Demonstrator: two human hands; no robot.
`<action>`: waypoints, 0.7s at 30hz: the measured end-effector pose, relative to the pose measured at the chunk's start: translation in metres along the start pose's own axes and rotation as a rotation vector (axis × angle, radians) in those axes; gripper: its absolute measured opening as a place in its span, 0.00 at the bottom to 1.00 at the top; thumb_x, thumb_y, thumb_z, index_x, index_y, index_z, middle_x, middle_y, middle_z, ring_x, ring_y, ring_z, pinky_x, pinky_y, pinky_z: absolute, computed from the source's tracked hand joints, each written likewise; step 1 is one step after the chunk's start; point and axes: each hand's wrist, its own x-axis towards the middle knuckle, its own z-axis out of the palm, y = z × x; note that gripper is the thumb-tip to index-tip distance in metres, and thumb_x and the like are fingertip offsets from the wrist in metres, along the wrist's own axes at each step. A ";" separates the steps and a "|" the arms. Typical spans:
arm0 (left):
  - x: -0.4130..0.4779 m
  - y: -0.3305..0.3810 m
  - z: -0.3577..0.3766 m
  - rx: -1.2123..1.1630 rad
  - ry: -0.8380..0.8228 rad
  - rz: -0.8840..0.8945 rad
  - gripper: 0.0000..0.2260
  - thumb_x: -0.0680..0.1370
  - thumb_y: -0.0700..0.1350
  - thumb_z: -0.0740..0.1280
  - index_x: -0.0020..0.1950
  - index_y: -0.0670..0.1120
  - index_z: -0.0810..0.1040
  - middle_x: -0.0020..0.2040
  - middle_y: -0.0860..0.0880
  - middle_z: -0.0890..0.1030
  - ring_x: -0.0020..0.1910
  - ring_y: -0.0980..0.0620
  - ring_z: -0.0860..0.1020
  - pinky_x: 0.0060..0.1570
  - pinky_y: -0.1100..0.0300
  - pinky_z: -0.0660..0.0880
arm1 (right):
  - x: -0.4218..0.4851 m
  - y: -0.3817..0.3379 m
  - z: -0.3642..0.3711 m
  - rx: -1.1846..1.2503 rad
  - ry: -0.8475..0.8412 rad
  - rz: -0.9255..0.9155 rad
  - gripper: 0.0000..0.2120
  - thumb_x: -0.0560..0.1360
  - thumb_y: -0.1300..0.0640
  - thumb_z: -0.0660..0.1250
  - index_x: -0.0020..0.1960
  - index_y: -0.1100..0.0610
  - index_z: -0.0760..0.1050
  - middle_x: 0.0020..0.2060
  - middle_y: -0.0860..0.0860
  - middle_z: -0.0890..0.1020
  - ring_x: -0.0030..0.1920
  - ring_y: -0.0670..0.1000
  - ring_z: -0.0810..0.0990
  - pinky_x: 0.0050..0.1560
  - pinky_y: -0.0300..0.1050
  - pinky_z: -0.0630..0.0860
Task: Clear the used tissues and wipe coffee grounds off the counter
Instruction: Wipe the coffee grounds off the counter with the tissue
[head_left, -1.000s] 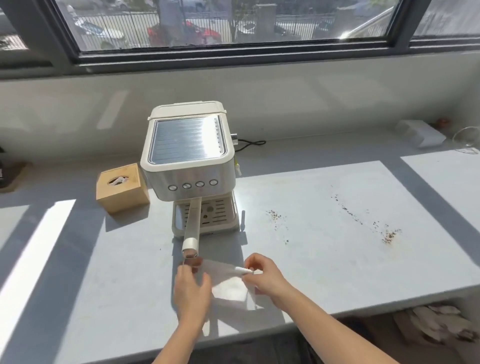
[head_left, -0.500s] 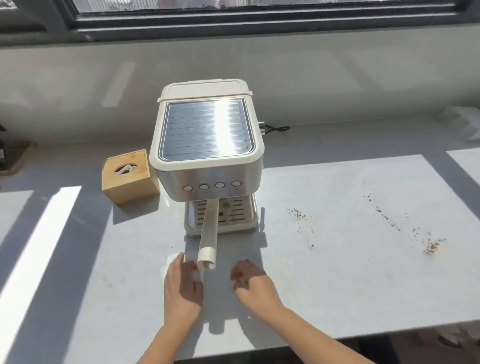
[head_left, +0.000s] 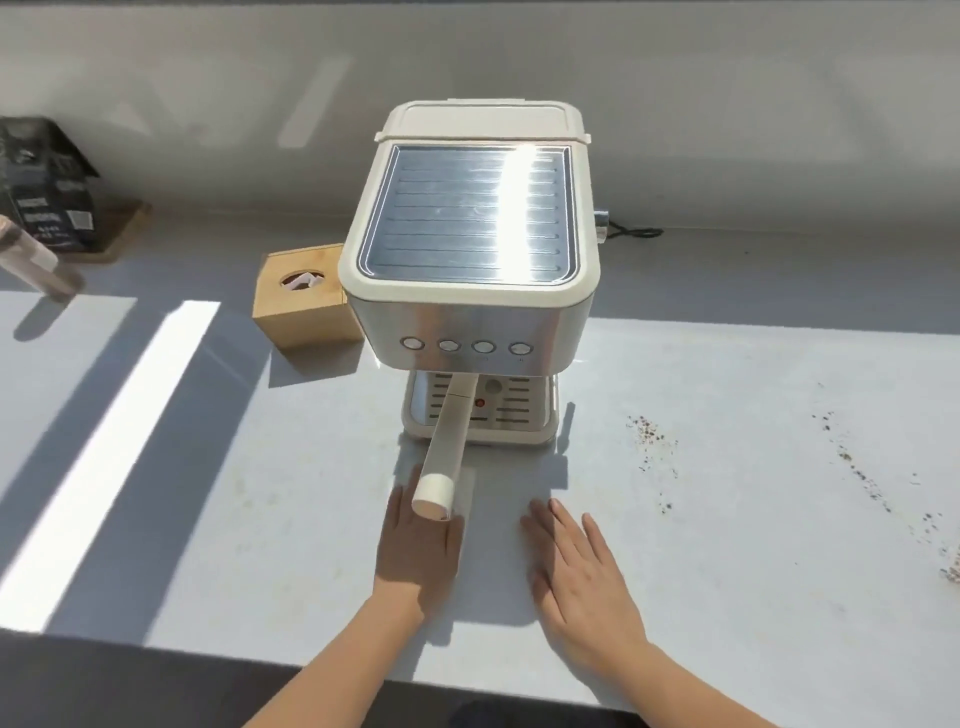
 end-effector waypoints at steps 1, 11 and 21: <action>-0.009 0.001 0.003 0.057 -0.071 0.064 0.20 0.75 0.48 0.59 0.64 0.41 0.76 0.57 0.37 0.81 0.55 0.37 0.80 0.63 0.49 0.68 | 0.000 0.002 0.000 0.012 -0.006 0.010 0.26 0.78 0.51 0.52 0.76 0.52 0.58 0.77 0.47 0.59 0.77 0.44 0.48 0.75 0.49 0.44; -0.015 -0.007 -0.002 0.259 -0.013 -0.113 0.24 0.81 0.49 0.50 0.76 0.42 0.56 0.77 0.44 0.57 0.77 0.45 0.53 0.74 0.46 0.50 | 0.002 0.005 0.007 0.088 0.042 0.005 0.26 0.79 0.49 0.51 0.75 0.52 0.55 0.75 0.48 0.62 0.77 0.44 0.52 0.75 0.48 0.45; -0.049 0.008 0.015 0.270 0.006 -0.095 0.26 0.81 0.49 0.50 0.77 0.44 0.49 0.78 0.46 0.53 0.77 0.48 0.51 0.74 0.46 0.45 | -0.037 0.034 -0.021 0.152 0.097 -0.291 0.20 0.82 0.49 0.50 0.71 0.53 0.64 0.71 0.49 0.68 0.74 0.48 0.61 0.76 0.49 0.50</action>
